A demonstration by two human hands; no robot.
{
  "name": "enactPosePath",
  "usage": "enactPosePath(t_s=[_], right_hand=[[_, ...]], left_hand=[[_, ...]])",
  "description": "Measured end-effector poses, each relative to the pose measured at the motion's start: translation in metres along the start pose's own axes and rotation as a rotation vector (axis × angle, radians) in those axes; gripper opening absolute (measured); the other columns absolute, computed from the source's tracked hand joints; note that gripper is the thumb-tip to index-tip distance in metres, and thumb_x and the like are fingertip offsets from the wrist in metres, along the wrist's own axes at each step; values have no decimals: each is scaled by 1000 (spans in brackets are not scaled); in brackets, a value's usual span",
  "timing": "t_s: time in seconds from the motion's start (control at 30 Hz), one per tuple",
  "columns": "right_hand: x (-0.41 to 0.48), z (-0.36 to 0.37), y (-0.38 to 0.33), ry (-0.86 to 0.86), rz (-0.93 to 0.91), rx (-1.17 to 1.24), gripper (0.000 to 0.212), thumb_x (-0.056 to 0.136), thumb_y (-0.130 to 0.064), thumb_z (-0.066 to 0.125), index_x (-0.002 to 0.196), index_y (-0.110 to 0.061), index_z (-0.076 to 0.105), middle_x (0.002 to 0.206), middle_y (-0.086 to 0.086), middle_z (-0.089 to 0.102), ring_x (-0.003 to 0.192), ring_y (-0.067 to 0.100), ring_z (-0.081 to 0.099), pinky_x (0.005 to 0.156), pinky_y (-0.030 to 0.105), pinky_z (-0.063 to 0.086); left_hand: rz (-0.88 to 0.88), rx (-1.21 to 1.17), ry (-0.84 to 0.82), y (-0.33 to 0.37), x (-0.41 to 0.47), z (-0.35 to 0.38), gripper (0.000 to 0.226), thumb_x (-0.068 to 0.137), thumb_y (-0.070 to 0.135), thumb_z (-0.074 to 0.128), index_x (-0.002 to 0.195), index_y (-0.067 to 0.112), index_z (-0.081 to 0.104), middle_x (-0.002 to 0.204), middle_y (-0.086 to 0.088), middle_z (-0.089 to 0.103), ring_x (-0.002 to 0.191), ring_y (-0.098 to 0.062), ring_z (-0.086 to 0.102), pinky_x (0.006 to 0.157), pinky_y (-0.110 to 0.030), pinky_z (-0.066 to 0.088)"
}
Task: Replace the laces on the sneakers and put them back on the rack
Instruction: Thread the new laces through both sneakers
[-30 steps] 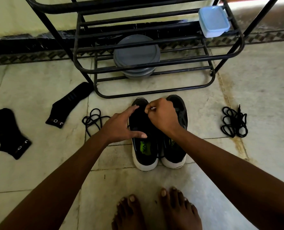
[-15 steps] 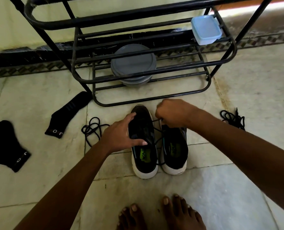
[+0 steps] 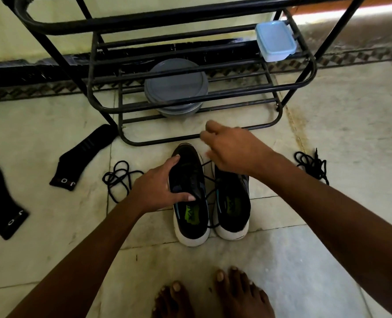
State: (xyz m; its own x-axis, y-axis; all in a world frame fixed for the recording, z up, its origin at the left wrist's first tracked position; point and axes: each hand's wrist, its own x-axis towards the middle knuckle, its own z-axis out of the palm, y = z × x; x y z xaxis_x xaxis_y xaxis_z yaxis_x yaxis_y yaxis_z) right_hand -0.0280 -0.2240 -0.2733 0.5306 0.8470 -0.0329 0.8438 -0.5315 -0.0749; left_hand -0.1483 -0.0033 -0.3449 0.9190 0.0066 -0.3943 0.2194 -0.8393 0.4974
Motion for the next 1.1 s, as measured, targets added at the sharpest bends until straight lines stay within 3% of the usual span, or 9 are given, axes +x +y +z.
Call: enactPosePath(t_s=[0.1, 0.27, 0.4, 0.5, 0.6, 0.73, 0.87, 1.0, 1.1], right_hand=[[0, -7, -9, -189, -114, -86, 21, 93, -12, 54, 112, -12, 63, 102, 6, 60, 98, 30, 60, 68, 37, 42], [7, -25, -13, 129, -175, 43, 41, 86, -21, 29, 86, -8, 68, 81, 8, 61, 82, 31, 55, 65, 34, 30], [13, -20, -28, 121, -148, 93, 6, 89, -12, 65, 95, -11, 66, 87, 6, 63, 88, 30, 55, 67, 35, 33], [12, -24, -31, 120, -125, 280, 5, 92, -14, 65, 93, -11, 69, 86, 5, 67, 87, 27, 56, 68, 36, 42], [5, -33, -35, 109, -88, 477, 13, 95, -24, 63, 91, -16, 72, 80, -2, 71, 81, 19, 60, 72, 39, 49], [-2, -41, -30, -77, 35, 681, 10, 92, -29, 72, 85, -22, 71, 68, -6, 72, 68, 4, 68, 66, 24, 51], [-1, -28, -14, -378, 268, 711, 24, 94, -41, 70, 87, -17, 66, 69, 1, 74, 64, 14, 71, 64, 29, 57], [6, 4, -19, -359, 317, 351, 30, 90, -46, 71, 84, -20, 57, 96, 3, 60, 103, 30, 60, 88, 42, 51], [9, 18, -31, -393, 302, 253, 24, 91, -40, 72, 106, -23, 66, 121, 8, 48, 126, 35, 41, 104, 55, 35]], left_hand=[[5, 31, 3, 0, 1, 1, 128, 56, 90, 71, 160, 40, 15, 159, 10, 42, 140, -18, 48, 108, -40, 47], [-2, 83, 25, 5, 1, 0, 127, 57, 88, 72, 159, 38, 16, 156, 5, 48, 137, -21, 52, 104, -44, 50], [22, 87, 22, 4, 1, 3, 124, 58, 86, 74, 159, 39, 19, 155, 9, 48, 135, -20, 53, 99, -43, 52], [64, 53, -11, -1, 4, 1, 118, 59, 85, 74, 156, 45, 19, 159, 9, 41, 141, -18, 45, 107, -48, 47], [191, -18, -45, 5, 1, -7, 98, 63, 77, 73, 146, 57, 23, 157, 13, 32, 143, -19, 34, 113, -57, 37], [268, -223, 57, 16, -6, -27, 37, 71, 58, 80, 103, 41, 73, 117, 11, 51, 116, -12, 49, 102, -44, 45], [289, -470, -185, 29, -30, -54, 15, 74, 19, 92, 82, 25, 81, 79, 7, 59, 73, -6, 55, 68, -17, 43], [243, -351, -464, 28, -59, -67, 16, 73, 21, 91, 77, 32, 80, 71, 15, 57, 67, -7, 54, 64, -15, 42], [115, -45, -604, 20, -69, -68, 14, 77, 25, 89, 85, 33, 80, 78, 17, 63, 70, 2, 59, 61, -12, 42]])
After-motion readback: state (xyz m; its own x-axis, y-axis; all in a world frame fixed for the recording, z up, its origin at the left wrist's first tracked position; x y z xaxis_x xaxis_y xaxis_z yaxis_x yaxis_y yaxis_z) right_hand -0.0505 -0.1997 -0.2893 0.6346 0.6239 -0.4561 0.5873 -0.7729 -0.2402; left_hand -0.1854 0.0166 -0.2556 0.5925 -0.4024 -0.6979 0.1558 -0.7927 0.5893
